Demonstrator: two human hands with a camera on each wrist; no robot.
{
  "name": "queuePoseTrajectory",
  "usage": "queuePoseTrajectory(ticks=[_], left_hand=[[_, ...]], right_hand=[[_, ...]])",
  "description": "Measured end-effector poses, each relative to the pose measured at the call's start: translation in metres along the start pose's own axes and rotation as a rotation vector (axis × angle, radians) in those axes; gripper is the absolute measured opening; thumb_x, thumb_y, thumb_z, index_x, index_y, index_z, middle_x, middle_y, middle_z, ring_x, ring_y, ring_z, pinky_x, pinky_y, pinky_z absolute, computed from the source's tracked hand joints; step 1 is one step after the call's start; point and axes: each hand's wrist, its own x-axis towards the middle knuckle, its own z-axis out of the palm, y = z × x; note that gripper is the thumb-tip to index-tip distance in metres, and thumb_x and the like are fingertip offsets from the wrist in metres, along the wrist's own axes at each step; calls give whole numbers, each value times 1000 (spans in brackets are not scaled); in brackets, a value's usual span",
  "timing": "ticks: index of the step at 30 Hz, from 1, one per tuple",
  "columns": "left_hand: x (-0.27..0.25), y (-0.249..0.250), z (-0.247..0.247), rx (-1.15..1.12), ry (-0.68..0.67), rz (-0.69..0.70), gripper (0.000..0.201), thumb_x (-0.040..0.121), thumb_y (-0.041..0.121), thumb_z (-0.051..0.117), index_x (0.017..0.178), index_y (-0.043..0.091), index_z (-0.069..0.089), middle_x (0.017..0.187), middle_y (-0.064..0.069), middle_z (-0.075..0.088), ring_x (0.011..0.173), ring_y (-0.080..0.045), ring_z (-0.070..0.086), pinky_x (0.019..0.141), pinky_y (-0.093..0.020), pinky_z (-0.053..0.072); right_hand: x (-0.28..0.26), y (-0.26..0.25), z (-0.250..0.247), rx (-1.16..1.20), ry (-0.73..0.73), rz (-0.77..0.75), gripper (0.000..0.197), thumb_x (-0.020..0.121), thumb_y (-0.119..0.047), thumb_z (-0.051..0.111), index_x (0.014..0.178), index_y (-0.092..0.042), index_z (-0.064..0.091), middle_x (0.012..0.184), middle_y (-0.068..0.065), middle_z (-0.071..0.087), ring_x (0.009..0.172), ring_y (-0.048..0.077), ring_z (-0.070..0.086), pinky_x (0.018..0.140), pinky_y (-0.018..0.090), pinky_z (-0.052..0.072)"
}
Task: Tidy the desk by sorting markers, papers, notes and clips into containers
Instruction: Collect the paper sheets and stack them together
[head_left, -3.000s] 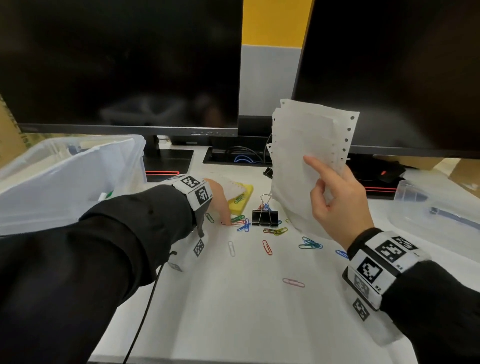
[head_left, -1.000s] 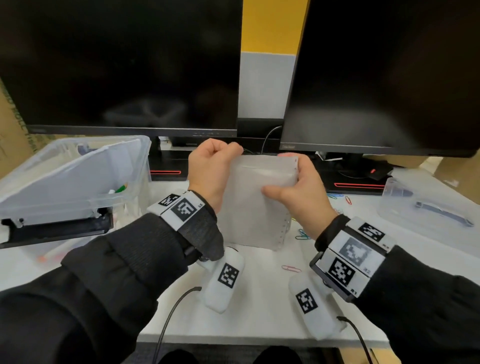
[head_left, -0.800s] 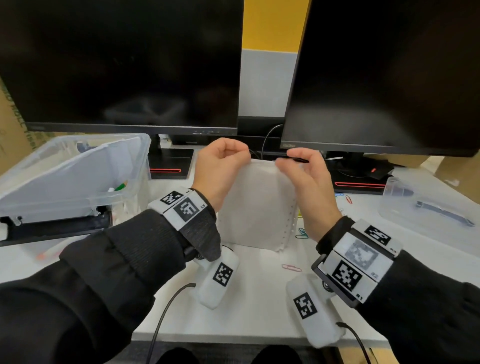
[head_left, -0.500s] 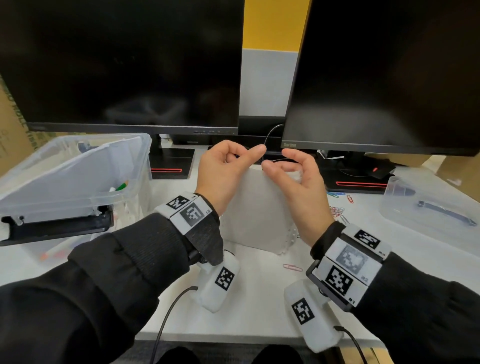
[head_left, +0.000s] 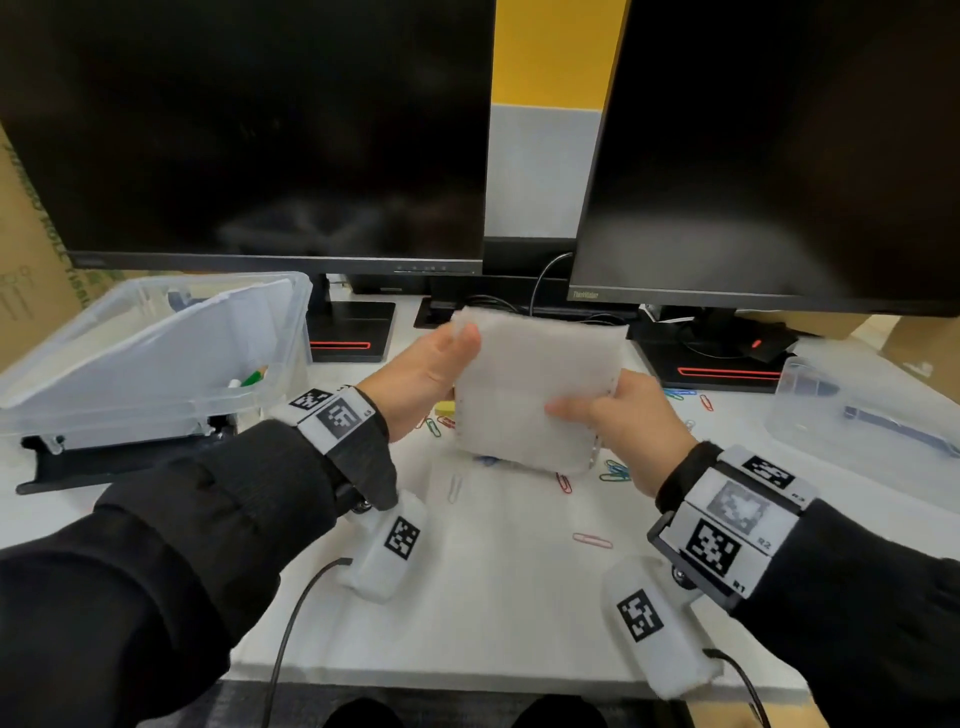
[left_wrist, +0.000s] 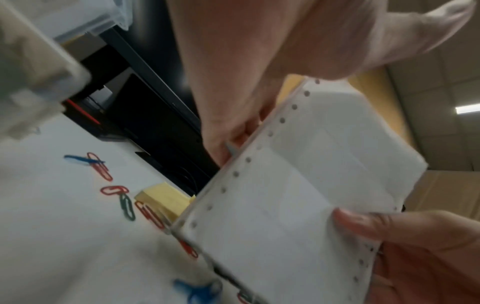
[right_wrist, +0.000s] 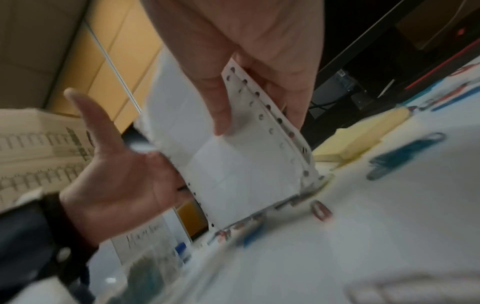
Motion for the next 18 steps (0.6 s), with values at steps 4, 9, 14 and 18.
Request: queuePoseTrajectory(ticks=[4,9,14,18], left_hand=[[1,10,2,-27,-32,-54,45,74,19,70,118,21,59,110,5,70,101,-10,67,82,-25,57],[4,19,8,-54,44,-58,46,79,1,67,123,11,56,114,-5,67,101,-19,65,82,-30,56],[1,34,-3,-184,120,-71,45,81,2,64,125,13,55,119,-6,66,105,-23,65,87,-39,55],[-6,52,-7,-65,41,-102,41,78,1,67,117,13,61,112,-8,69,100,-24,66,83,-38,57]], right_hand=[[-1,-20,-1,165,-37,-40,31,79,7,61,107,-8,63,103,9,67,85,19,63,72,26,51],[-2,-21,7,356,-21,36,45,79,10,47,121,-4,53,119,15,62,107,30,59,80,36,50],[-5,-24,8,278,9,190,26,80,8,51,102,-1,58,113,16,60,97,28,56,79,23,49],[-19,-30,20,252,-226,157,50,82,16,32,122,-7,51,118,12,59,104,31,58,69,31,56]])
